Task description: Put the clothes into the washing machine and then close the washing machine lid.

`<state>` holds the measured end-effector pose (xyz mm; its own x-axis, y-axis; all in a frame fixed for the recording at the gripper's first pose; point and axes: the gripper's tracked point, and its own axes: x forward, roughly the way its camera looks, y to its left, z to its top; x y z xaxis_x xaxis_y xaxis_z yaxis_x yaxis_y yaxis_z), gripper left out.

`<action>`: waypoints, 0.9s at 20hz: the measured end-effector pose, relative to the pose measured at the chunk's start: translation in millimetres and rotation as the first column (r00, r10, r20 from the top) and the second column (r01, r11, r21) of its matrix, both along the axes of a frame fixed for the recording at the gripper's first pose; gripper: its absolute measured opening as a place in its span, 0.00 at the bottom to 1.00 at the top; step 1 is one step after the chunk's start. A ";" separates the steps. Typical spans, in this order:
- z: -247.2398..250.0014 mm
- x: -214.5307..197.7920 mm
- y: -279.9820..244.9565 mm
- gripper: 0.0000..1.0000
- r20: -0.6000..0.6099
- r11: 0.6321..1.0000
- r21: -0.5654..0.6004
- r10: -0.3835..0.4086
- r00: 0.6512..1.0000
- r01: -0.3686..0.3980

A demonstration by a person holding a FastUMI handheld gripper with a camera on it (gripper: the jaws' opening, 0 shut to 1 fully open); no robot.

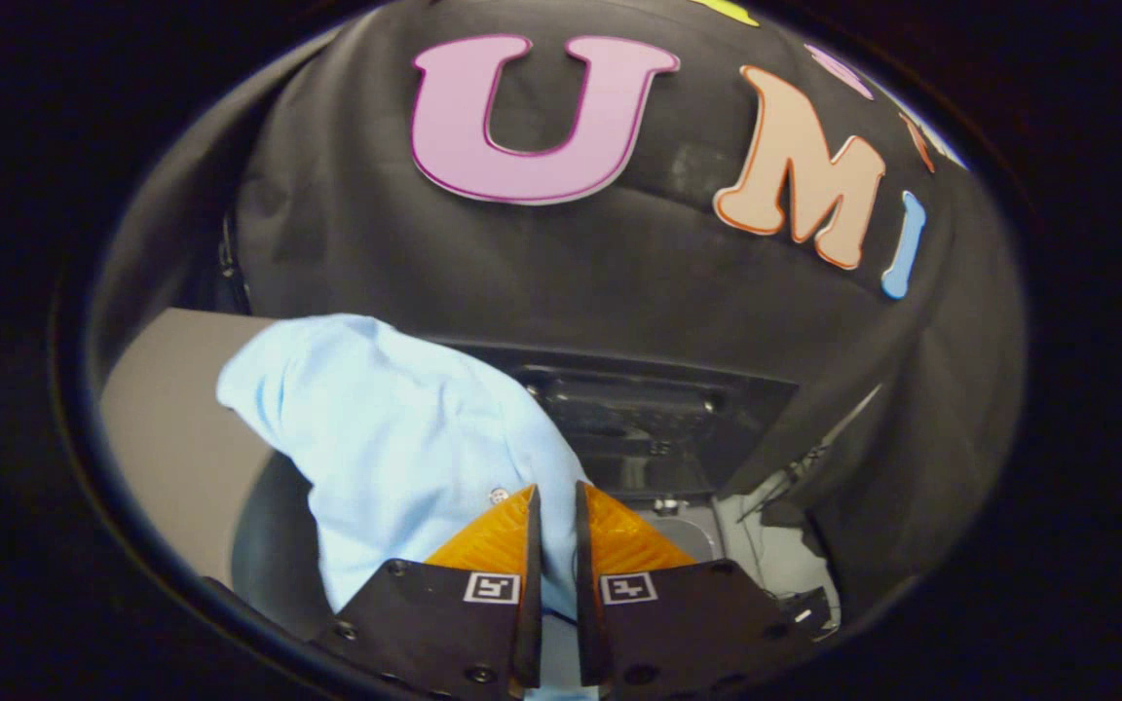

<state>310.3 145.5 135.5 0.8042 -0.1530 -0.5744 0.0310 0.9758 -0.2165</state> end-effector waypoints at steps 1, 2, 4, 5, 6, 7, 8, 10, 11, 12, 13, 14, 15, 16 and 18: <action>-13.4 -2.2 -4.7 0.16 -0.025 1.000 0.007 -0.006 1.000 0.007; -25.0 -5.6 -7.5 0.16 -0.044 1.000 0.011 -0.015 0.999 0.016; -36.5 -5.2 -17.2 0.15 -0.043 0.999 0.009 -0.033 0.999 0.034; -37.7 -6.0 -23.2 0.15 -0.026 0.999 0.000 -0.046 0.999 0.046; -34.3 -5.4 -28.3 0.12 -0.016 0.998 -0.006 -0.056 0.998 0.056; -33.3 -3.1 -31.0 0.09 -0.011 0.998 0.001 -0.057 0.998 0.057; -31.9 -0.6 -31.8 0.09 -0.009 0.998 0.012 -0.056 0.998 0.057; -31.5 -0.8 -32.3 0.09 -0.004 0.998 0.024 -0.057 0.998 0.057; -31.8 -0.5 -32.5 0.09 -0.003 0.998 0.023 -0.057 0.998 0.057; -32.0 0.4 -33.1 0.09 -0.004 0.998 0.023 -0.054 0.999 0.054; -33.0 3.5 -32.1 0.09 -0.001 0.998 0.025 -0.050 0.999 0.050; -31.5 5.6 -30.5 0.09 0.003 0.998 0.034 -0.045 0.999 0.045; -30.2 8.8 -27.5 0.09 0.010 0.998 0.045 -0.041 0.999 0.041; -28.5 13.5 -25.3 0.09 0.019 0.997 0.060 -0.041 0.999 0.039; -23.6 22.6 -20.8 0.14 0.032 0.996 0.083 -0.043 0.999 0.040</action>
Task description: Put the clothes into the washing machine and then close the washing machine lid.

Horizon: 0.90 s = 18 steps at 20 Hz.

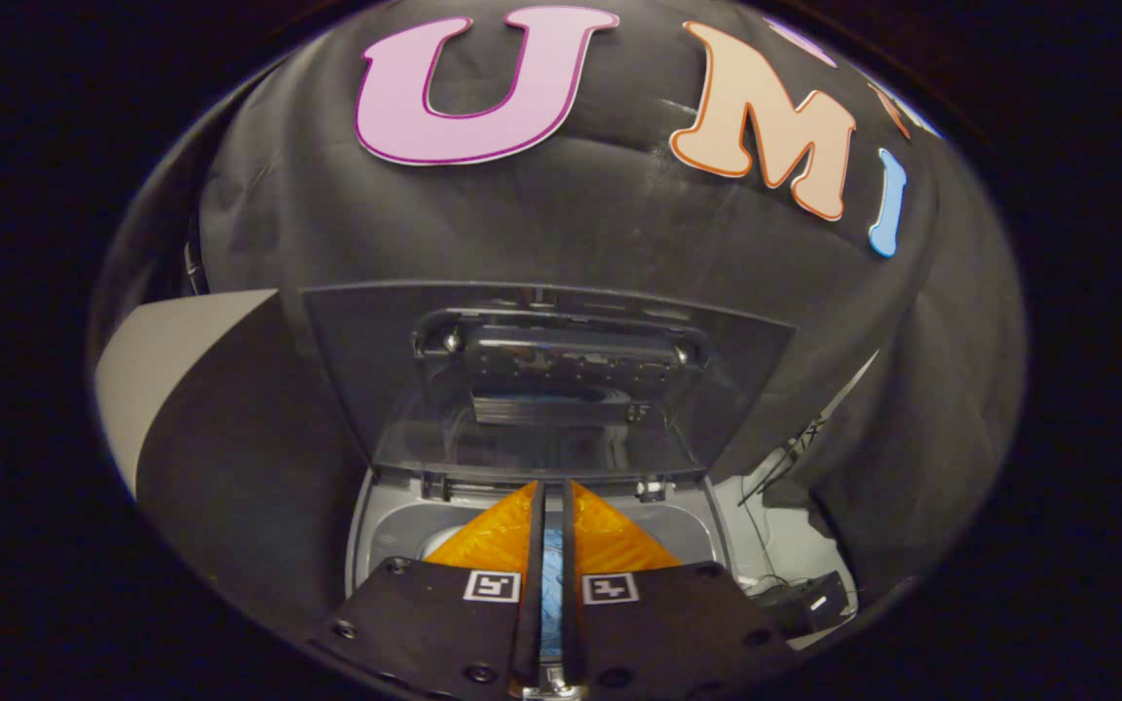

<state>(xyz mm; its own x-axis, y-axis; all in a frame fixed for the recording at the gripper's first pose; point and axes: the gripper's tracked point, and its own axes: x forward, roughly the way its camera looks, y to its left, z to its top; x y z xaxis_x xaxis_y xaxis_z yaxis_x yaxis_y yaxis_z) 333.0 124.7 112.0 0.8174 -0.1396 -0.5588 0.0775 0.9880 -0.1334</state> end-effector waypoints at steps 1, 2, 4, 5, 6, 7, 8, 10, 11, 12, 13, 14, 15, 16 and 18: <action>2.5 6.5 2.0 0.20 0.009 1.000 0.007 0.001 1.000 -0.001; 8.1 11.6 5.3 0.25 0.022 1.000 0.021 0.004 1.000 -0.005; 22.7 24.7 11.1 0.37 0.049 1.000 0.029 0.005 0.999 -0.006; 32.0 32.1 12.7 0.42 0.068 1.000 0.027 0.000 0.998 -0.001; 40.6 41.7 15.7 0.48 0.095 1.000 0.029 -0.001 0.995 -0.002; 48.2 51.3 20.0 0.54 0.120 0.999 0.035 0.002 0.993 -0.006; 57.3 58.4 23.8 0.59 0.147 0.999 0.034 0.001 0.989 -0.006; 72.2 75.3 34.5 0.69 0.195 0.999 0.042 0.006 0.981 -0.014; 79.7 84.4 38.7 0.74 0.218 0.999 0.043 0.008 0.976 -0.017; 82.3 93.7 43.9 0.79 0.237 0.999 0.048 0.011 0.971 -0.023; 85.2 102.5 47.9 0.84 0.247 0.998 0.052 0.017 0.969 -0.031; 85.0 109.5 51.0 0.84 0.247 0.998 0.051 0.016 0.969 -0.030; 83.8 116.4 54.2 0.88 0.240 0.998 0.048 0.024 0.970 -0.037; 79.1 122.9 58.2 0.89 0.230 0.998 0.050 0.030 0.973 -0.043; 70.9 130.8 60.1 0.93 0.211 0.998 0.047 0.035 0.977 -0.046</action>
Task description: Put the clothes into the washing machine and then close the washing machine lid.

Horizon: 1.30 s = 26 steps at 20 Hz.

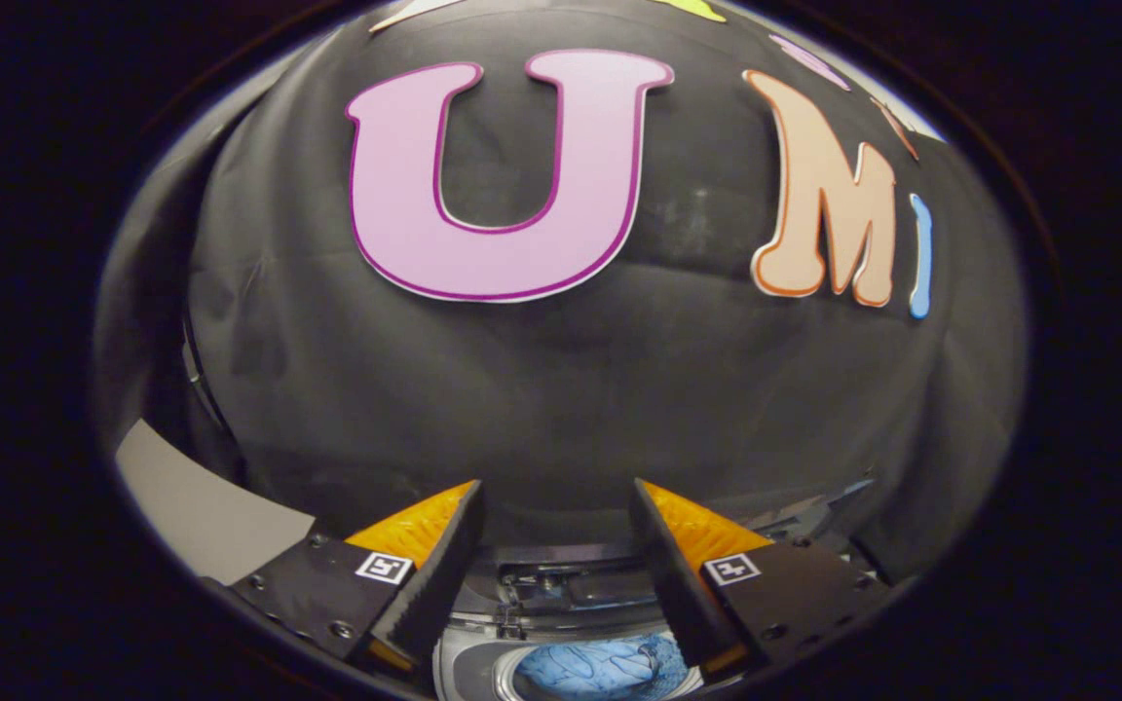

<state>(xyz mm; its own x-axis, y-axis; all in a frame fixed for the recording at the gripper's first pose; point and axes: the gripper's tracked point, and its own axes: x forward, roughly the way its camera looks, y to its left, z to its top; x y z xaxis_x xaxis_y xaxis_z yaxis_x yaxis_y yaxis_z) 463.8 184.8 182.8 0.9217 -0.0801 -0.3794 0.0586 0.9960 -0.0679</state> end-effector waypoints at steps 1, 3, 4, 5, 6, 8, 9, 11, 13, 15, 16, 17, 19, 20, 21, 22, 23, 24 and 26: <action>-6.3 2.2 -0.4 0.95 -0.014 1.000 -0.009 0.003 1.000 -0.003; -8.6 9.5 -0.4 0.97 -0.004 1.000 -0.004 -0.010 1.000 0.010; -9.1 9.8 -0.8 0.97 0.001 1.000 -0.002 -0.002 1.000 0.002; -8.3 10.8 -0.2 0.97 0.012 1.000 -0.001 0.005 1.000 -0.005; -7.6 8.9 -0.5 0.97 0.012 1.000 0.001 0.003 1.000 -0.003; -6.6 4.9 1.0 0.98 0.026 1.000 -0.002 0.008 1.000 -0.007; -6.0 2.3 0.7 0.98 0.044 1.000 -0.001 0.011 0.999 -0.011; -3.5 -4.9 0.8 0.98 0.087 1.000 0.006 0.018 0.996 -0.019; -0.8 -12.9 1.5 0.99 0.122 1.000 0.007 0.025 0.992 -0.026; -1.0 -22.0 2.2 0.99 0.128 1.000 0.003 0.030 0.991 -0.030; -1.5 -27.4 2.8 0.99 0.127 0.999 0.001 0.032 0.991 -0.033; -1.1 -32.1 2.4 0.99 0.126 0.999 0.000 0.034 0.991 -0.034; -1.7 -42.0 2.8 0.99 0.130 0.999 -0.004 0.038 0.991 -0.038; -2.8 -46.7 3.1 0.99 0.134 0.999 -0.006 0.039 0.990 -0.039; -2.7 -51.4 2.4 0.99 0.140 0.999 -0.007 0.040 0.989 -0.039; -3.5 -57.6 3.3 0.99 0.142 0.999 -0.009 0.042 0.989 -0.041; -3.9 -64.3 3.2 0.99 0.142 0.999 -0.010 0.044 0.989 -0.043; -5.4 -68.1 3.8 0.99 0.139 0.999 -0.011 0.046 0.989 -0.045; -8.4 -77.5 3.9 0.99 0.130 0.999 -0.008 0.053 0.990 -0.052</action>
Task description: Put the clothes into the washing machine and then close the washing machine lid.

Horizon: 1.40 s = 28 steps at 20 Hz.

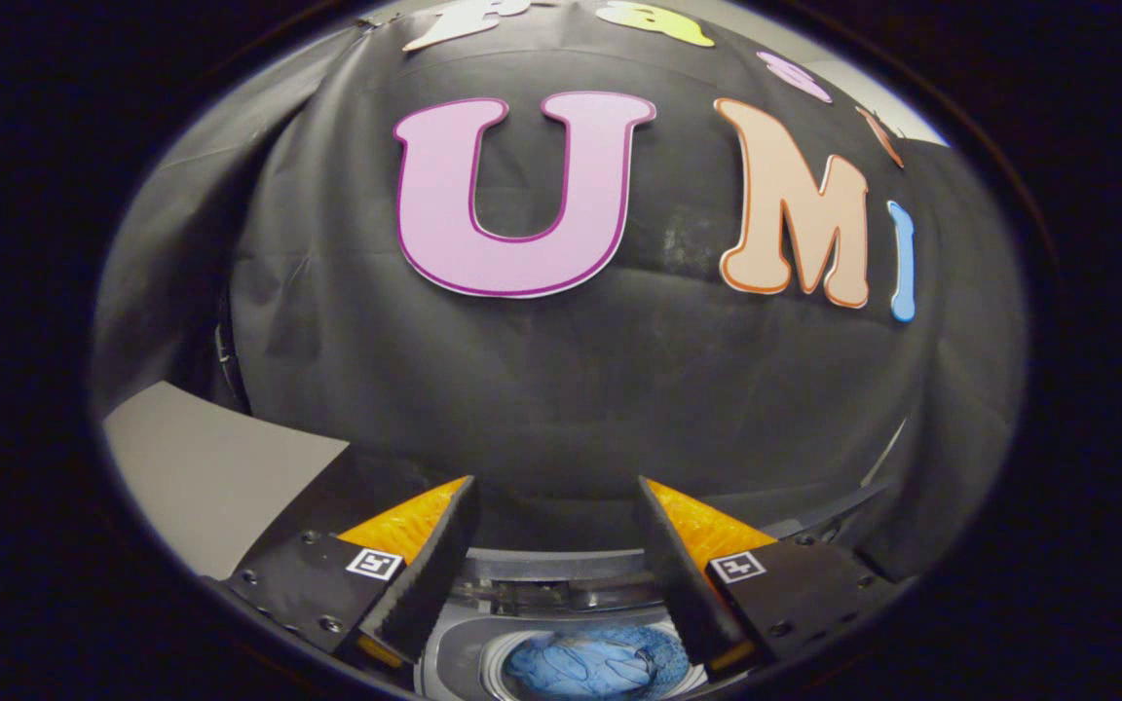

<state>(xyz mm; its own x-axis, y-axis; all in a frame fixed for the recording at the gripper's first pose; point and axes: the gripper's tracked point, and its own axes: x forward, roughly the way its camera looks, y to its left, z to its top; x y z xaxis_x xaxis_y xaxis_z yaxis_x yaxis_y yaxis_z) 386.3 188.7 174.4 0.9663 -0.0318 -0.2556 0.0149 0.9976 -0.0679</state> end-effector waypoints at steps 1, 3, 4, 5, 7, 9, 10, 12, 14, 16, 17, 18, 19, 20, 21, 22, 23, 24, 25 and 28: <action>-1.6 -5.6 -0.9 0.99 -0.005 1.000 0.000 0.005 1.000 -0.005; -6.0 -15.8 1.1 0.99 -0.015 1.000 0.003 0.017 1.000 -0.017; -10.0 -20.7 0.9 0.99 -0.023 1.000 0.006 0.023 0.999 -0.022; -12.7 -27.0 0.9 0.99 -0.035 1.000 0.008 0.031 0.999 -0.031; -23.9 -41.3 -4.4 0.99 -0.058 0.999 0.020 0.049 0.997 -0.048; -32.4 -52.6 4.0 0.99 -0.079 0.996 0.032 0.082 0.993 -0.080; -40.0 -61.6 1.1 0.99 -0.087 0.996 0.025 0.084 0.993 -0.082; -44.6 -74.5 -12.4 0.98 -0.072 0.997 -0.008 0.071 0.995 -0.071; -45.8 -86.3 -25.1 0.98 -0.040 0.997 -0.019 0.067 0.997 -0.068; -44.0 -96.3 -39.4 0.98 -0.012 0.998 0.001 0.061 0.998 -0.061; -41.3 -103.7 -45.1 0.98 0.006 0.998 0.018 0.060 0.998 -0.060; -39.6 -110.4 -51.7 0.98 0.026 0.998 0.034 0.060 0.998 -0.061; -37.1 -117.8 -57.9 0.98 0.050 0.997 0.044 0.061 0.997 -0.063; -35.4 -125.9 -65.4 0.98 0.074 0.997 0.046 0.061 0.995 -0.064; -36.2 -134.9 -73.0 0.98 0.092 0.997 0.044 0.062 0.994 -0.066; -39.3 -142.3 -80.1 0.98 0.107 0.997 0.043 0.064 0.992 -0.068; -43.3 -150.9 -86.9 0.98 0.119 0.996 0.046 0.068 0.991 -0.074; -48.7 -160.8 -98.9 0.98 0.130 0.995 0.052 0.075 0.989 -0.083; -53.8 -170.8 -104.3 0.98 0.141 0.994 0.056 0.083 0.987 -0.091; -76.4 -202.9 -126.8 0.98 0.166 0.994 0.054 0.087 0.982 -0.097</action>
<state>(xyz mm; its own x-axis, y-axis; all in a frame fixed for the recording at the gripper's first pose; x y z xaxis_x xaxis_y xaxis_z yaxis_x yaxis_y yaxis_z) 183.4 61.9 98.0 0.9932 0.0701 -0.0931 -0.0714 0.9974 -0.0105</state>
